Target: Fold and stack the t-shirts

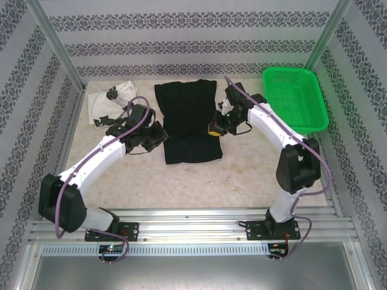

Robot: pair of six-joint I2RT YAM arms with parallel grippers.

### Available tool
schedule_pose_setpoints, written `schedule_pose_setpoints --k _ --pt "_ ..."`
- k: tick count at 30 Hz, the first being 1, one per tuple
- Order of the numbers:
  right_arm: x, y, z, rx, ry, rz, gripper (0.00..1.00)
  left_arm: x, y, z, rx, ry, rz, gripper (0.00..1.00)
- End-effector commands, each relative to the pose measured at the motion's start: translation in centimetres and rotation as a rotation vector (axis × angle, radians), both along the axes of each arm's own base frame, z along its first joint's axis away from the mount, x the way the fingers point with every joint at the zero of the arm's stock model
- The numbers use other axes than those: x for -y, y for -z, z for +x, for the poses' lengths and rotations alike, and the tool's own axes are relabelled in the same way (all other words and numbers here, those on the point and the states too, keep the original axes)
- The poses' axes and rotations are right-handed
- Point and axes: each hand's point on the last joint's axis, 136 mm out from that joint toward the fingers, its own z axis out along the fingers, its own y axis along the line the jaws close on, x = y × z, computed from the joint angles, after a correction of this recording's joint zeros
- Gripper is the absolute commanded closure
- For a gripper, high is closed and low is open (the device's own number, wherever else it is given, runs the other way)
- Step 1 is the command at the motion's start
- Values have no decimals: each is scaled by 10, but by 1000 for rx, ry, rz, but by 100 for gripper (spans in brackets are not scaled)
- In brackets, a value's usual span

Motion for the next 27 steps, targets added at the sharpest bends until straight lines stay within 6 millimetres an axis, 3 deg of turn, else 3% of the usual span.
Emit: schedule_pose_setpoints --k 1,4,9,16,27 --pt "6 -2 22 18 -2 0 100 10 -13 28 71 89 -11 100" --pt "10 4 41 17 9 -6 100 14 -7 48 66 105 -2 100" --pt "17 17 66 4 23 -13 100 2 1 73 57 90 19 100" --pt "19 33 92 -6 18 -14 100 -14 11 92 44 64 8 100" --pt "20 60 120 -18 22 -36 100 -8 46 121 -5 74 -3 100"
